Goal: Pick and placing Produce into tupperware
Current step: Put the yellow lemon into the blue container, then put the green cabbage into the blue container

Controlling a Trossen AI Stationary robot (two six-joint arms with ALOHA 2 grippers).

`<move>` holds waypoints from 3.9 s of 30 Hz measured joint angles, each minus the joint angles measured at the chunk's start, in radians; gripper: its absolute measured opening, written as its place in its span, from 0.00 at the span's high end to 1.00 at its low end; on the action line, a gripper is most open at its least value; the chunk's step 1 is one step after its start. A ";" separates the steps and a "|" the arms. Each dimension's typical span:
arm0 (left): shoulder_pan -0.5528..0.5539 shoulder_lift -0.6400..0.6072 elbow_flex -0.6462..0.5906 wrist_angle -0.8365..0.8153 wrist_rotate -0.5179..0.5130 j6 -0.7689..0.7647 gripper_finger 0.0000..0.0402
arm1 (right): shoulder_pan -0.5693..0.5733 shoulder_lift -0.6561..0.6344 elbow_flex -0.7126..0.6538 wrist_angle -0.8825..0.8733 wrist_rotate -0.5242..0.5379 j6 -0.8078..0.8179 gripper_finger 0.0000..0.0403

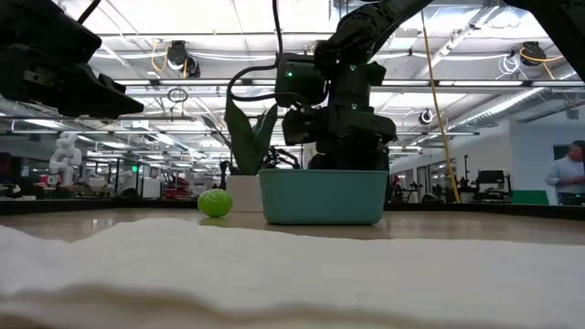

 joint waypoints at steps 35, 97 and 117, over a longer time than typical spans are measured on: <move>0.000 0.000 0.000 0.000 0.000 -0.004 0.94 | 0.013 -0.001 0.001 0.032 0.010 0.182 0.34; 0.000 0.000 0.000 0.001 0.002 -0.003 0.94 | 0.018 -0.130 0.001 0.007 0.075 0.194 0.96; 0.000 0.000 0.000 0.002 0.000 0.000 0.94 | 0.012 -0.316 0.084 -0.227 0.079 0.179 1.00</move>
